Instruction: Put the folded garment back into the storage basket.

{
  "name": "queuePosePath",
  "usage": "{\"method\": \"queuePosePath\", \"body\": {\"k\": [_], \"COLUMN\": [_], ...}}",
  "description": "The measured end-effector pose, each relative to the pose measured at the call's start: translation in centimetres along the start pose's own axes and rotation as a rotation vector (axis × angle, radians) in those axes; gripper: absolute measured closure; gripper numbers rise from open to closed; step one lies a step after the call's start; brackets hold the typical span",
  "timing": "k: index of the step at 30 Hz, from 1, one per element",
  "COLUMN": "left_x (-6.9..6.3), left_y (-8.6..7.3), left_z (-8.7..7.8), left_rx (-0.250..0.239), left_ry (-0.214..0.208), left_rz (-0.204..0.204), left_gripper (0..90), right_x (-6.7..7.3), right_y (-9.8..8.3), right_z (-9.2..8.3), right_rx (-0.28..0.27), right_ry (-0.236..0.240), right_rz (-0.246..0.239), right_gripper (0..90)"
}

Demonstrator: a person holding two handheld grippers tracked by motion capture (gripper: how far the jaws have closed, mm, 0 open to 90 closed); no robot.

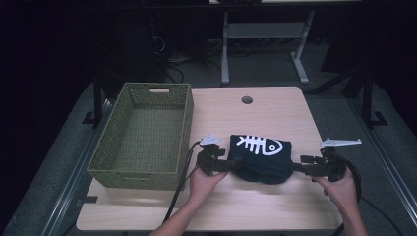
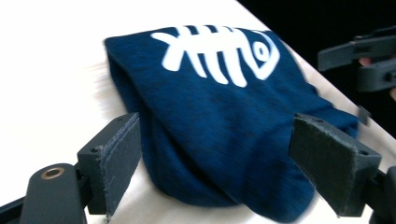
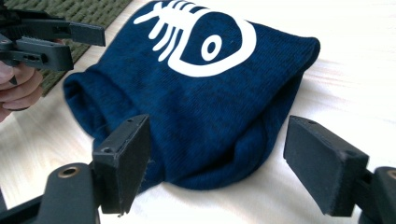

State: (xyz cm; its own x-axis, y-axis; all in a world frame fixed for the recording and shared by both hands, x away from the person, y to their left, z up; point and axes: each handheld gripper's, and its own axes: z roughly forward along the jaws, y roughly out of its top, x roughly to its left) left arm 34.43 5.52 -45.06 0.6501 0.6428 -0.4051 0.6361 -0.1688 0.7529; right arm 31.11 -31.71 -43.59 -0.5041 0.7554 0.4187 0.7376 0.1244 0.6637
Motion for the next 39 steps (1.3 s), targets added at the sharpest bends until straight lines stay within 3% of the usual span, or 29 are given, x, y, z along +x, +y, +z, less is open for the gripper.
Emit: {"method": "queuePosePath", "body": {"k": [4,5,11,15,20,25,31,34,36,39], "left_x": [0.6,0.9,1.6,1.9,1.8,1.6,1.7,1.6,1.6,1.5], "left_y": [0.2,0.2,0.2,0.2,0.1,-0.1,-0.2,-0.4,-0.4,-0.4], "left_z": [1.3,1.8,2.7,3.2,3.5,3.5,3.5,3.3,3.3,3.3], "left_rx": [0.026,0.031,0.054,0.078,0.089,0.086,0.098,0.091,0.081,0.076], "left_ry": [0.006,0.005,0.027,0.021,0.021,0.014,-0.028,-0.014,-0.022,-0.028], "left_rz": [-0.036,-0.061,-0.081,-0.104,-0.107,-0.104,-0.123,-0.112,-0.135,-0.126], "left_gripper": [19.2,19.2,21.5,22.9,29.2,36.2,46.0,55.8,63.0,65.8], "right_x": [-1.0,-1.3,-1.7,-2.4,-2.1,-1.6,-1.2,-1.1,-1.4,-1.2], "right_y": [1.2,1.3,1.7,1.7,1.6,1.6,1.5,1.4,1.4,1.3], "right_z": [1.5,1.8,2.6,3.9,4.9,5.4,5.7,5.7,5.4,5.2], "right_rx": [0.022,0.027,0.025,0.072,0.107,0.112,0.113,0.107,0.102,0.112], "right_ry": [-0.009,-0.016,-0.025,-0.024,-0.056,-0.073,-0.068,-0.056,-0.023,-0.014], "right_rz": [0.035,0.046,0.059,0.100,0.075,0.061,0.054,0.069,0.104,0.110], "right_gripper": [22.9,22.9,24.0,26.9,30.8,40.7,54.9,62.2,66.8,70.0]}}
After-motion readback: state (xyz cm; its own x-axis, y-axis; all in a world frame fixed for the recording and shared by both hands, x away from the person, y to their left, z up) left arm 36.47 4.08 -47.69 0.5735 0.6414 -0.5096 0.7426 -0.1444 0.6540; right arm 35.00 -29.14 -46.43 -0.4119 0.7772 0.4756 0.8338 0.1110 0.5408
